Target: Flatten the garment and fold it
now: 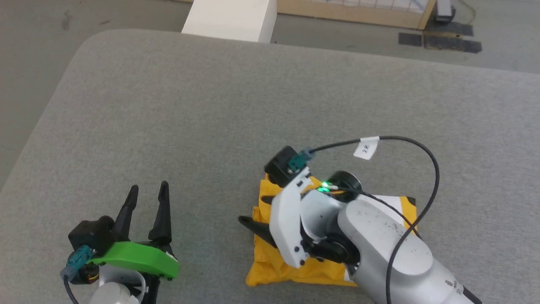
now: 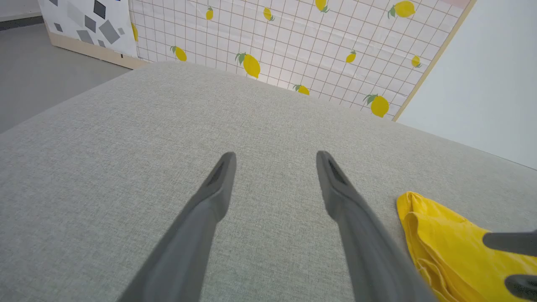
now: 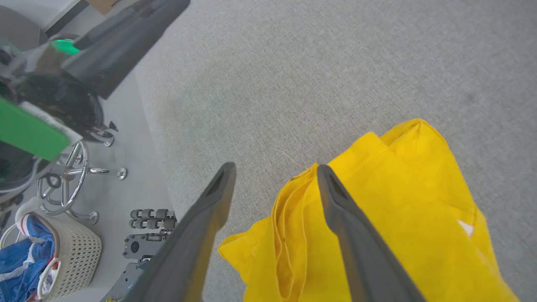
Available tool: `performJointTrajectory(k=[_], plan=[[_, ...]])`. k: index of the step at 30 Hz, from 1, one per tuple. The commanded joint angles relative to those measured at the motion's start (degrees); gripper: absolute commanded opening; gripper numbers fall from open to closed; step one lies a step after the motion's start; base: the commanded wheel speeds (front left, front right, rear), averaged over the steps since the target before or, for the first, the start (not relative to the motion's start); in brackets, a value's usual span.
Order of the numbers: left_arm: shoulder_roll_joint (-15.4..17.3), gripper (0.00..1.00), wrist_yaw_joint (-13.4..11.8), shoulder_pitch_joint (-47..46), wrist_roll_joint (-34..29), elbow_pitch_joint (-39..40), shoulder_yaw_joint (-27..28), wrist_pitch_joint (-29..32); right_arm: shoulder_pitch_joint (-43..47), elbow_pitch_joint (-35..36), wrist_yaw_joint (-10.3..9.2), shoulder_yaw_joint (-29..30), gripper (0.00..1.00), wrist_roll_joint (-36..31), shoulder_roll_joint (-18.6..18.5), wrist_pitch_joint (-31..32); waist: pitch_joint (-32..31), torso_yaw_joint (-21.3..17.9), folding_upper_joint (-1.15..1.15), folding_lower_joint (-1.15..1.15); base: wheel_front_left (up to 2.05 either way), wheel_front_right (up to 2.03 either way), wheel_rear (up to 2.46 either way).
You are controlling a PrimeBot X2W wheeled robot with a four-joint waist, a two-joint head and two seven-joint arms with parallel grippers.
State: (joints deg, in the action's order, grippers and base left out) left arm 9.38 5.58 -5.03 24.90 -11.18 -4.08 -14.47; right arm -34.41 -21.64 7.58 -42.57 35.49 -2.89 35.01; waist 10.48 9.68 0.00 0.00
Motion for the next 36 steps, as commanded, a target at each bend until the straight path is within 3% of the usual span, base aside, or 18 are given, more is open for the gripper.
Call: performJointTrajectory(k=[1, 6, 12, 17, 18, 20, 27, 36], plan=[[0.5, 1.00, 0.3, -0.6, 0.4, -0.1, 0.0, -0.3, -1.1, 0.9, -0.09, -0.4, 1.00, 0.6, 0.0, -0.8, -1.5, -1.5, 0.00, 0.00, 0.00, 0.00, 0.00], [1.2, 1.00, -0.2, 0.1, -0.2, 0.3, 0.2, -0.3, -1.2, 4.5, -0.09, 1.6, 1.00, -0.8, -0.9, -4.5, -3.8, -4.5, 0.00, 0.00, 0.00, 0.00, 0.00], [1.9, 1.00, -2.1, 0.7, -2.0, 1.9, 1.0, -0.4, 4.1, 9.6, -0.09, 12.7, 1.00, -10.0, -4.8, -9.0, -5.7, -8.7, 0.00, 0.00, 0.00, 0.00, 0.00], [1.9, 1.00, -3.0, 1.3, -3.8, 3.4, 0.9, -0.5, 12.6, 14.0, -0.09, 22.0, 1.00, -16.1, -5.0, -5.5, -6.1, -10.5, 0.00, 0.00, 0.00, 0.00, 0.00], [1.3, 1.00, -3.2, 1.5, -4.2, 3.8, 0.8, -0.5, 18.6, 15.8, -0.09, 26.5, 1.00, -20.0, -4.8, -1.2, -5.8, -10.8, 0.00, 0.00, 0.00, 0.00, 0.00], [0.9, 1.00, -3.0, 1.5, -4.3, 3.9, 0.7, -0.5, 21.9, 16.6, -0.09, 28.7, 1.00, -22.1, -4.3, 1.1, -5.4, -10.6, 0.00, 0.00, 0.00, 0.00, 0.00], [0.3, 1.00, -2.1, 1.1, -4.6, 3.5, 1.1, -0.5, 28.1, 17.1, -0.09, 31.9, 1.00, -26.1, -2.2, 4.8, -3.5, -9.1, 0.00, 0.00, 0.00, 0.00, 0.00], [-0.4, 1.00, -1.2, 0.7, -4.7, 2.5, 1.6, -0.5, 27.3, 10.5, -0.09, 31.9, 1.00, -29.2, -0.9, 4.7, -2.5, -7.7, 0.00, 0.00, 0.00, 0.00, 0.00]])
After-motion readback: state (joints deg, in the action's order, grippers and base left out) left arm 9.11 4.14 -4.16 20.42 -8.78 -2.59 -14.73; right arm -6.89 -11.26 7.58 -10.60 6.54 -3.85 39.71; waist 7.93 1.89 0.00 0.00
